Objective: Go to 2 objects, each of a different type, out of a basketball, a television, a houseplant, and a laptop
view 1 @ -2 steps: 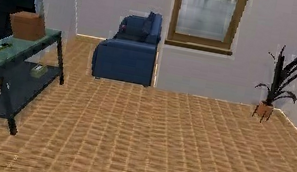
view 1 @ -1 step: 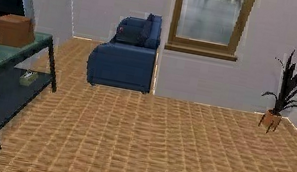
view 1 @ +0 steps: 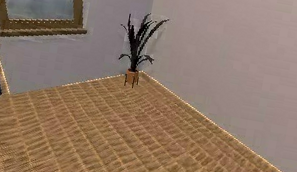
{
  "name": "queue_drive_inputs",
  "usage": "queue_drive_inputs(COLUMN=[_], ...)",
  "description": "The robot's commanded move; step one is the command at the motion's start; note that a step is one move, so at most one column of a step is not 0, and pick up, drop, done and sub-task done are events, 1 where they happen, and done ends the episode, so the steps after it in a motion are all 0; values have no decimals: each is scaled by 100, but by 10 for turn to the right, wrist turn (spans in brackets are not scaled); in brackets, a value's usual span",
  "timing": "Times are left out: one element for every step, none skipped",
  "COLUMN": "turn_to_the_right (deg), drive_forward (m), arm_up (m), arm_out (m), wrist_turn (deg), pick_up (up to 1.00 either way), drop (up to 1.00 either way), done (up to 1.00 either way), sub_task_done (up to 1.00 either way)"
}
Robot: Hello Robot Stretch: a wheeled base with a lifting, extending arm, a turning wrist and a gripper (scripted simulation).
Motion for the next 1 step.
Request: queue_drive_inputs(turn_to_the_right=[0], drive_forward=[5], arm_up=[0], arm_out=[0], wrist_turn=[0], pick_up=[0], drop=[0], done=[0], sub_task_done=[0])
